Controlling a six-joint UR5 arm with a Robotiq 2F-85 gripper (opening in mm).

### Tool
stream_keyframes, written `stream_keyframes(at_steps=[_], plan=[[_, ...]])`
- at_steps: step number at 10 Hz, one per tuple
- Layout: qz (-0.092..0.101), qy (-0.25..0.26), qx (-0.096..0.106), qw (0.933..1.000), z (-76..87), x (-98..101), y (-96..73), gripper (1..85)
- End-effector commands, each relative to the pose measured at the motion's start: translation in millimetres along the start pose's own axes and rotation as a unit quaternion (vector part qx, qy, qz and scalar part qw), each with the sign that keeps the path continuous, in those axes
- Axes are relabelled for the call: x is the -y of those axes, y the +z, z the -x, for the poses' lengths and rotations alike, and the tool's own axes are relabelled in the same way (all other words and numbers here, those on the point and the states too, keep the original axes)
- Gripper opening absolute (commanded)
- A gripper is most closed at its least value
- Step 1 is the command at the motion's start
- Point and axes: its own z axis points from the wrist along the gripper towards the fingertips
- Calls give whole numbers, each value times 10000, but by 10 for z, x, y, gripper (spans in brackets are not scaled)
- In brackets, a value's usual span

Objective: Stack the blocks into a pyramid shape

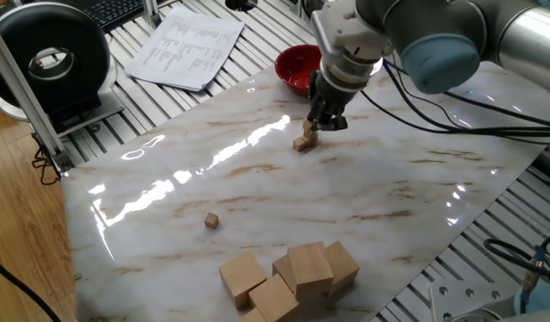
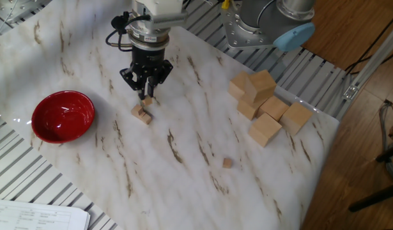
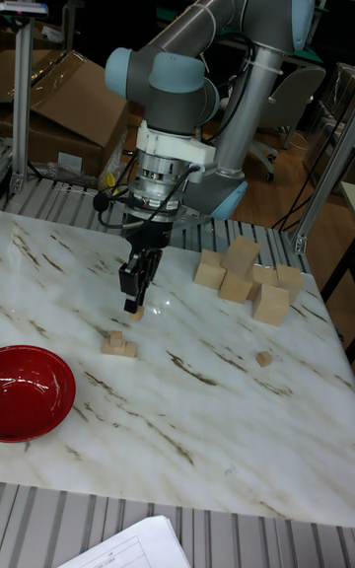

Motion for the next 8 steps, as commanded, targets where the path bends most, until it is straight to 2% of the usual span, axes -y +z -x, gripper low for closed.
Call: stream_keyframes(at_steps=[1, 2, 5, 8], plan=[[-239, 128, 172, 9995, 78, 134, -15, 10], [-240, 138, 227, 9994, 107, 135, -16, 10], [-291, 67, 168, 9994, 76, 160, -17, 10], [-177, 40, 182, 9997, 57, 133, -34, 10]])
